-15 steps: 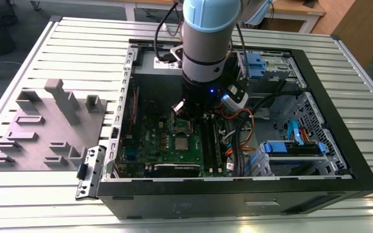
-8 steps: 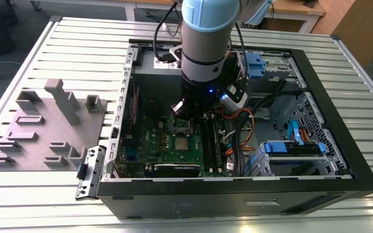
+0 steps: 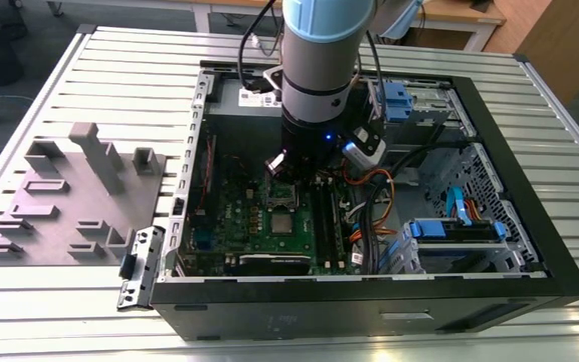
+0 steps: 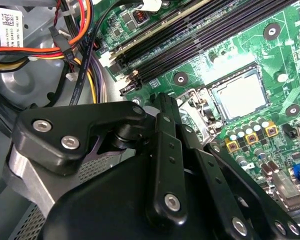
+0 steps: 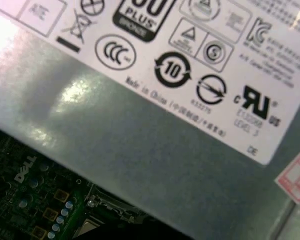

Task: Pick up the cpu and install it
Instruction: 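Close the cpu cover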

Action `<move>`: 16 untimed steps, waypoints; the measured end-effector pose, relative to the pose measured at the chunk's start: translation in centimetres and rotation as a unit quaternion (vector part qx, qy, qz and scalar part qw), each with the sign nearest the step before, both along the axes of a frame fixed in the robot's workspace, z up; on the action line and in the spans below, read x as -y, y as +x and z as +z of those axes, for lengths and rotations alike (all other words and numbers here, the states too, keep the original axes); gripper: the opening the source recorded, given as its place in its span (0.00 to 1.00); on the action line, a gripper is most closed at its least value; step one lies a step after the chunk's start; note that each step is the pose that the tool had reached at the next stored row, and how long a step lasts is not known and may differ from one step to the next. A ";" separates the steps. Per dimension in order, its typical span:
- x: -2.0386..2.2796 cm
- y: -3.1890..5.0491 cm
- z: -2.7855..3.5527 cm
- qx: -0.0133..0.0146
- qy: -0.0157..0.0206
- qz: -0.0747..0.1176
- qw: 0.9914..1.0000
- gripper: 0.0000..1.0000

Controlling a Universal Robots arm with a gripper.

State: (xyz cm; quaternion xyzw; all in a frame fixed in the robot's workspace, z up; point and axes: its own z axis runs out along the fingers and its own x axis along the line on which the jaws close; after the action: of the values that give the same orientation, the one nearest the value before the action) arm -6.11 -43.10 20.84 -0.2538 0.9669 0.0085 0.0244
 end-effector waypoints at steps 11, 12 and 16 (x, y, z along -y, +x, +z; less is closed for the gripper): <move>0.01 0.07 0.01 0.000 0.000 0.016 1.000 0.11; 0.01 0.09 0.01 0.000 0.000 0.017 1.000 0.11; 0.01 0.09 0.01 0.000 0.000 0.018 1.000 0.11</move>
State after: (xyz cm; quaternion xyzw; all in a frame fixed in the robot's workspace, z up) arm -6.01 -43.11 20.85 -0.2707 0.9623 0.0089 0.0242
